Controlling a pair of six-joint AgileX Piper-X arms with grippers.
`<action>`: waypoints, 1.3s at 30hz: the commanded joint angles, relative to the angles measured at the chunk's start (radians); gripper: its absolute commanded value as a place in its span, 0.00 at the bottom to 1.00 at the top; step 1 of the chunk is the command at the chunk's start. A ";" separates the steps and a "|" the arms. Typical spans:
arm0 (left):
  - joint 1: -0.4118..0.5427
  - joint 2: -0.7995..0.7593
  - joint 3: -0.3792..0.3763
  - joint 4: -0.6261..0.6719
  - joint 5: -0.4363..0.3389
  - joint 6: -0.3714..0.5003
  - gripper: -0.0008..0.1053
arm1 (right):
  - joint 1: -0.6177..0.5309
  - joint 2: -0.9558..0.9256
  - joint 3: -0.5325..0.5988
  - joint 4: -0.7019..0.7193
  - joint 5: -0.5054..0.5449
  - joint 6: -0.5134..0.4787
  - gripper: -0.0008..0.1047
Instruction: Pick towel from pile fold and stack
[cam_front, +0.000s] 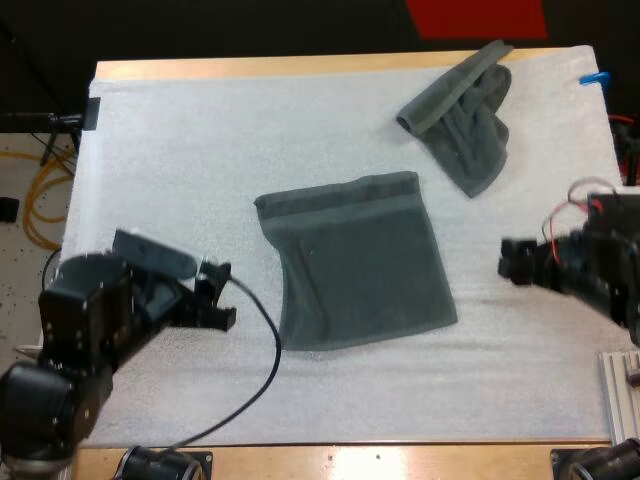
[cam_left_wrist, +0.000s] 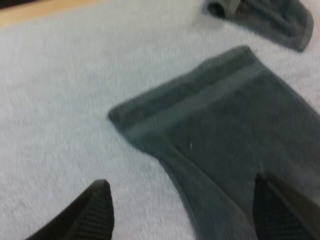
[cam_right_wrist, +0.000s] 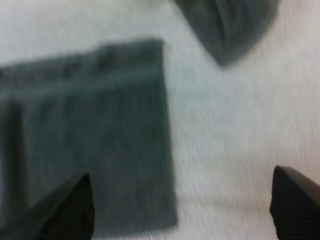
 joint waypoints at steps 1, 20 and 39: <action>-0.002 -0.024 0.025 0.003 0.001 -0.028 0.55 | -0.002 -0.020 0.030 0.032 -0.018 0.020 0.67; -0.002 -0.114 0.234 0.003 0.099 -0.101 0.55 | -0.036 0.241 0.454 -0.441 -0.426 0.282 0.67; -0.002 -0.114 0.234 0.003 0.101 -0.118 0.55 | -0.096 0.632 0.456 -0.737 -0.688 0.302 0.62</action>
